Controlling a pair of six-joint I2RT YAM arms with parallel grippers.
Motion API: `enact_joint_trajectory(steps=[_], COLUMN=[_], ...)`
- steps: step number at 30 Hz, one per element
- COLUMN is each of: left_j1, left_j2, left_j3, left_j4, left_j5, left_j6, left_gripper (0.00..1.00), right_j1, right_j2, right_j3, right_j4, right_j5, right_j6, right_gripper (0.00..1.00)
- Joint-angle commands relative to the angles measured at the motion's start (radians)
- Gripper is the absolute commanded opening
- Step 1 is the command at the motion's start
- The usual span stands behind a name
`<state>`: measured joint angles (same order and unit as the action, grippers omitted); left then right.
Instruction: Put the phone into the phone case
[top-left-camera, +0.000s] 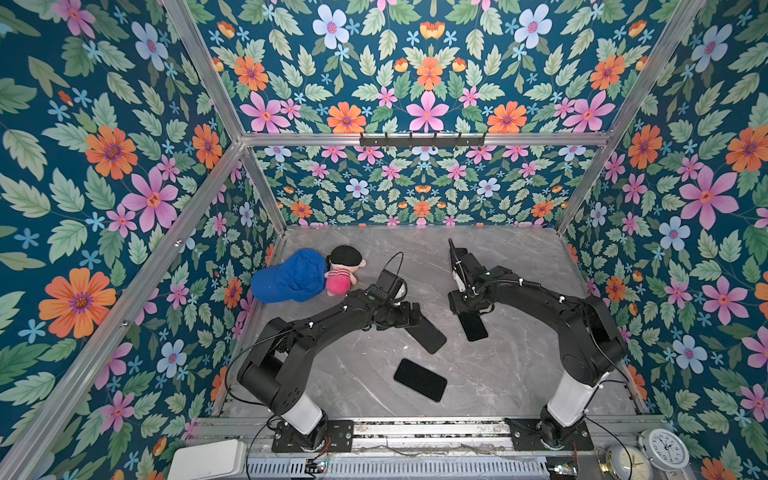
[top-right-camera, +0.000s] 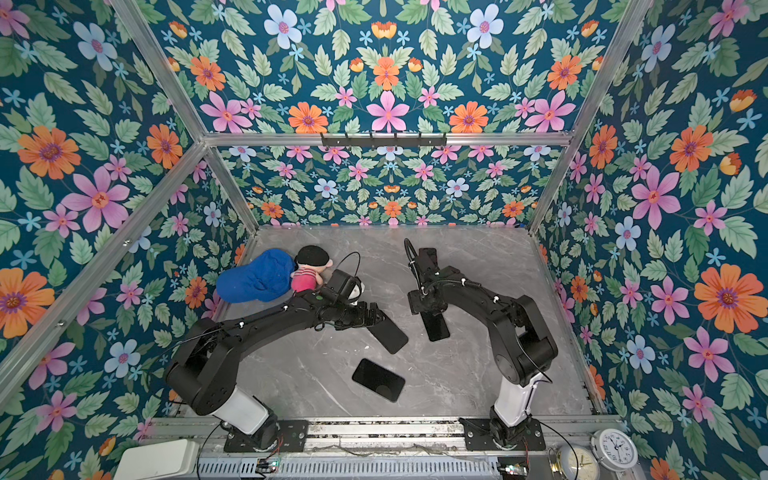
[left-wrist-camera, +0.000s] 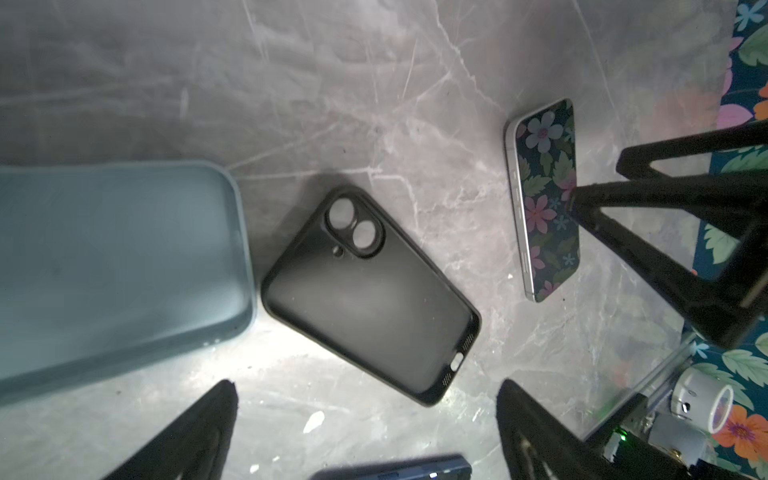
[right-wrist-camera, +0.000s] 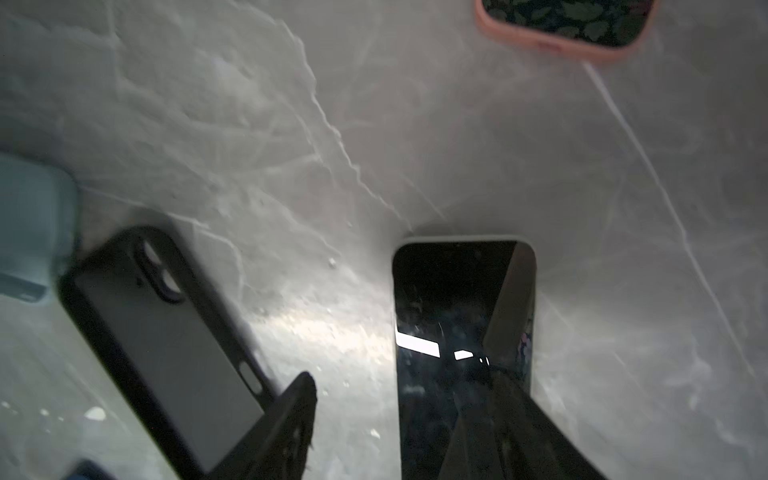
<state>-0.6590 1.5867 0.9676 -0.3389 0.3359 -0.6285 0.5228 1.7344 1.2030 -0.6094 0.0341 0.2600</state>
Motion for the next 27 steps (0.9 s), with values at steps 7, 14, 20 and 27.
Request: enact_joint_trajectory(steps=[7, 14, 20, 27], left_j1=[-0.051, -0.058, -0.058, -0.062], left_j2=[0.021, 0.050, 0.082, 0.113], left_j3=[-0.043, -0.053, -0.037, -0.015], left_j4=[0.068, 0.094, 0.107, 0.125], left_j5=[0.028, 0.034, 0.040, 0.054], left_j6=[-0.052, -0.066, -0.063, -0.062], left_gripper=[0.99, 0.99, 0.99, 0.99], right_j1=[0.002, 0.002, 0.001, 0.001], right_j2=[-0.113, -0.116, -0.111, -0.121], right_j3=[-0.155, -0.199, -0.202, -0.213], right_j4=[-0.021, 0.003, 0.001, -0.015], right_j5=[0.044, 0.037, 0.040, 0.024], right_j6=[0.026, 0.028, 0.032, 0.068], right_gripper=[0.74, 0.77, 0.77, 0.77])
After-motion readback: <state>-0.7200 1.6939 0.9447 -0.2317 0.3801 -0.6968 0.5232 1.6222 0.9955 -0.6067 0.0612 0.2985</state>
